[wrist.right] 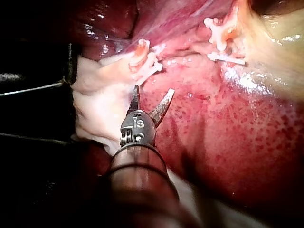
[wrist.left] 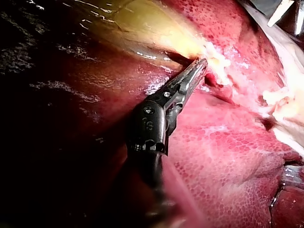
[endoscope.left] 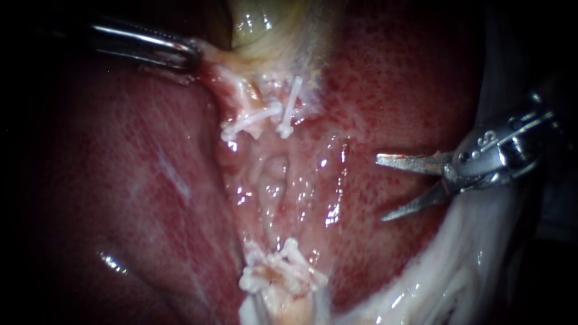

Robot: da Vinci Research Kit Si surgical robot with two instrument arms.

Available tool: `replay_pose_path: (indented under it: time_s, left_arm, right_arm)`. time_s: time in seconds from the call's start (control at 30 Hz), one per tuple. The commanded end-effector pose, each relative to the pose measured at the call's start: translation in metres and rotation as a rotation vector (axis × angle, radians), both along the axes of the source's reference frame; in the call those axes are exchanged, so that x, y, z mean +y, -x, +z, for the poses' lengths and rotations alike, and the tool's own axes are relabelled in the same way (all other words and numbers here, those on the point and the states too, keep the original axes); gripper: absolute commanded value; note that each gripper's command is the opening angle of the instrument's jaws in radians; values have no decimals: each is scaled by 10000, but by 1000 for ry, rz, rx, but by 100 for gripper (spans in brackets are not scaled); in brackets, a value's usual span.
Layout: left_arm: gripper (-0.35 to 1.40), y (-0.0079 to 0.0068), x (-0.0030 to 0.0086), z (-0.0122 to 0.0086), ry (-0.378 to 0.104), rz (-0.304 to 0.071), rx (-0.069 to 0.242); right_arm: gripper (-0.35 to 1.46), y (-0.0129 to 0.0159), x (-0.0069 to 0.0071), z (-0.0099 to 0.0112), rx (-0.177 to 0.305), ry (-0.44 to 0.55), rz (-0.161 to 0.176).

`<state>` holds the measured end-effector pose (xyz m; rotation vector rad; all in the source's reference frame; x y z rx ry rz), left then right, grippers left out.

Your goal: Go back from the cut right tube

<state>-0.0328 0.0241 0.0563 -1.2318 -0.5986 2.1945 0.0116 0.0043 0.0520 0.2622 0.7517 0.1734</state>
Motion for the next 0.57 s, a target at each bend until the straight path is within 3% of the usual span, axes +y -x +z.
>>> replay_pose_path:
  time_s: [0.03,0.23,0.4,0.5,0.57]
  left_arm:
    - [-35,3,-4,5,-9,8,8]
    - [-35,12,-15,22,-29,23,24]
    - [-35,12,-16,26,-30,29,28]
    - [-35,11,-15,24,-31,30,27]
    - [-35,8,-12,20,-34,32,25]
  right_arm:
    - [145,0,0,0,1,0,0]
    - [145,0,0,0,1,0,0]
    - [145,-1,0,0,7,-5,-4]
    - [145,-6,-1,0,70,-46,-37]
    - [145,-15,-3,2,115,-83,-33]
